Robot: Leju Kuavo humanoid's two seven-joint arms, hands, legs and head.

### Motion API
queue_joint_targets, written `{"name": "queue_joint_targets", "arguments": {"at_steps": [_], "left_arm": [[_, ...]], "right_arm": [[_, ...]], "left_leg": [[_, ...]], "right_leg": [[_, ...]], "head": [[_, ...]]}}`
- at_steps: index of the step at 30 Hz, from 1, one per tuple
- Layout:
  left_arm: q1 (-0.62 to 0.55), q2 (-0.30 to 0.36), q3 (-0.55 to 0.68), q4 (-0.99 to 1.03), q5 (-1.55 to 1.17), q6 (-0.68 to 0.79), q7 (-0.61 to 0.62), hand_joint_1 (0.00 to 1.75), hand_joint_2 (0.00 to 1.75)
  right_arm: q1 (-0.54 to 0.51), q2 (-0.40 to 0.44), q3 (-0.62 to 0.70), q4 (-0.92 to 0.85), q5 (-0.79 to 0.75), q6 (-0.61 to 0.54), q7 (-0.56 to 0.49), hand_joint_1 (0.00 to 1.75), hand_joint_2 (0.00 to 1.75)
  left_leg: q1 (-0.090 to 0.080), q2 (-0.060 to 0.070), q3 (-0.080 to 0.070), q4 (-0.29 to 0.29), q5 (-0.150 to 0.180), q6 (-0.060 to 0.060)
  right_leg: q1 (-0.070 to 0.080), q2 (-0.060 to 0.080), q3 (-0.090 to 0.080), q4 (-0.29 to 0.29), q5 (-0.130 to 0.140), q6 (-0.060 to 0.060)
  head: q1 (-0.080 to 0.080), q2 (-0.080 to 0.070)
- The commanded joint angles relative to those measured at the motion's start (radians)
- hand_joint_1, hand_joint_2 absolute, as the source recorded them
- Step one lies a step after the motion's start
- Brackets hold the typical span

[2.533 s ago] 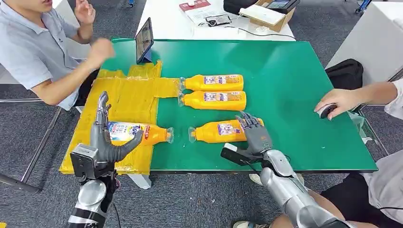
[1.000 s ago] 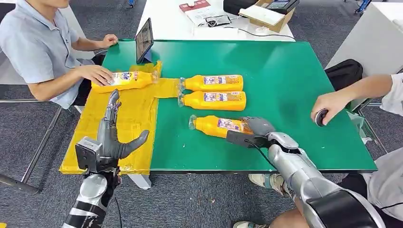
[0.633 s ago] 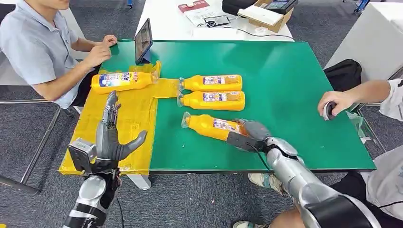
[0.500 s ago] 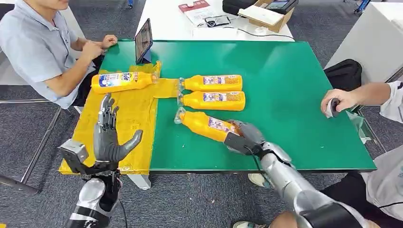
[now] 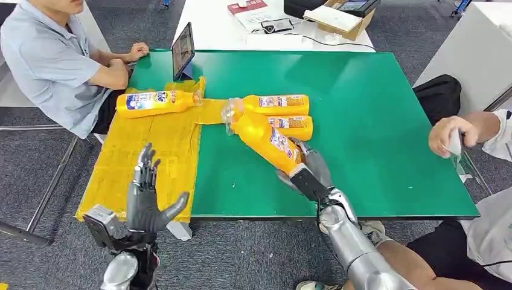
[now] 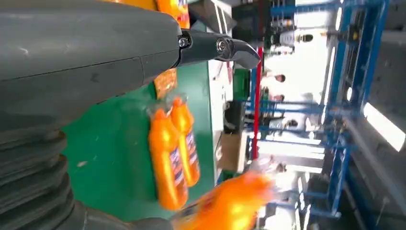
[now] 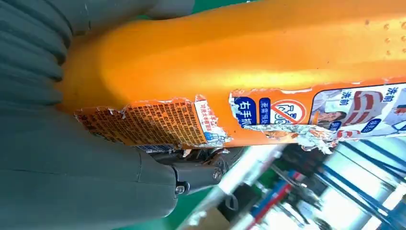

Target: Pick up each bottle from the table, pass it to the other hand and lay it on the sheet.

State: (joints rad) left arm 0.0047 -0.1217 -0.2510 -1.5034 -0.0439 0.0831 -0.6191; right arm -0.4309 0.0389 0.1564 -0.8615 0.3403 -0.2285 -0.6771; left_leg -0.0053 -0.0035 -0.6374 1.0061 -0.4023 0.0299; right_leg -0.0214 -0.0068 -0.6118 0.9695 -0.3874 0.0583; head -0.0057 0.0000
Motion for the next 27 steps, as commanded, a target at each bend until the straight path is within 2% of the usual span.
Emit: {"name": "queue_joint_targets", "arguments": {"at_steps": [1, 4, 8, 10, 15, 18, 20, 27], "left_arm": [[-0.018, 0.012, -0.06, 0.05, -0.01, -0.005, -0.001, 0.0, 1.75], [-0.034, 0.007, -0.05, 0.071, 0.002, -0.008, 0.008, 0.0, 1.75], [-0.103, -0.015, -0.037, 0.157, 0.059, -0.039, 0.043, 0.0, 1.75], [-0.114, -0.024, -0.031, 0.174, 0.08, -0.044, 0.045, 0.0, 1.75], [-0.203, -0.038, -0.058, 0.226, 0.226, -0.114, 0.088, 0.0, 1.75], [-0.235, -0.042, -0.081, 0.221, 0.228, -0.116, 0.078, 0.0, 1.75], [-0.244, -0.046, -0.096, 0.201, 0.243, -0.135, 0.07, 0.0, 1.75], [-0.242, -0.03, -0.128, 0.167, 0.256, -0.168, 0.041, 0.0, 1.75]], "right_arm": [[-0.011, 0.038, 0.031, -0.121, -0.003, 0.023, 0.0, 1.75, 1.75], [-0.014, 0.037, 0.064, -0.117, 0.008, 0.038, -0.006, 1.75, 1.75], [-0.025, 0.062, 0.174, -0.102, 0.075, 0.025, -0.02, 1.75, 1.75], [-0.03, 0.067, 0.195, -0.095, 0.075, 0.027, -0.021, 1.75, 1.75], [-0.056, 0.104, 0.368, -0.077, 0.04, -0.008, -0.021, 1.75, 1.75], [-0.079, 0.127, 0.429, -0.058, 0.024, -0.013, -0.021, 1.75, 1.75], [-0.095, 0.135, 0.469, -0.054, 0.016, -0.002, -0.021, 1.75, 1.75], [-0.133, 0.162, 0.476, 0.038, -0.052, 0.054, -0.021, 1.75, 1.75]], "left_leg": [[0.001, 0.001, 0.002, 0.0, -0.001, -0.002], [0.002, 0.002, 0.006, 0.0, -0.003, -0.003], [0.001, 0.001, 0.002, 0.0, 0.0, -0.001], [0.001, 0.002, 0.005, 0.0, -0.002, -0.002], [0.002, 0.002, 0.004, 0.001, -0.002, -0.003], [0.001, 0.001, 0.002, 0.0, -0.001, -0.002], [0.002, 0.002, 0.005, 0.002, -0.003, -0.003], [0.002, 0.001, 0.004, 0.0, -0.001, -0.002]], "right_leg": [[0.001, 0.001, 0.001, 0.0, -0.001, -0.002], [0.002, 0.002, 0.005, 0.0, -0.003, -0.004], [0.001, 0.001, 0.001, 0.0, 0.0, -0.002], [0.001, 0.002, 0.004, 0.001, -0.002, -0.003], [0.002, 0.002, 0.003, 0.001, -0.002, -0.003], [0.001, 0.001, 0.001, 0.001, -0.001, -0.002], [0.002, 0.002, 0.004, 0.003, -0.003, -0.004], [0.002, 0.001, 0.004, 0.001, -0.002, -0.002]], "head": [[0.0, 0.0], [0.0, 0.0], [0.0, 0.0], [0.0, 0.0], [0.0, 0.0], [0.0, 0.0], [0.0, 0.0], [0.0, 0.0]]}}
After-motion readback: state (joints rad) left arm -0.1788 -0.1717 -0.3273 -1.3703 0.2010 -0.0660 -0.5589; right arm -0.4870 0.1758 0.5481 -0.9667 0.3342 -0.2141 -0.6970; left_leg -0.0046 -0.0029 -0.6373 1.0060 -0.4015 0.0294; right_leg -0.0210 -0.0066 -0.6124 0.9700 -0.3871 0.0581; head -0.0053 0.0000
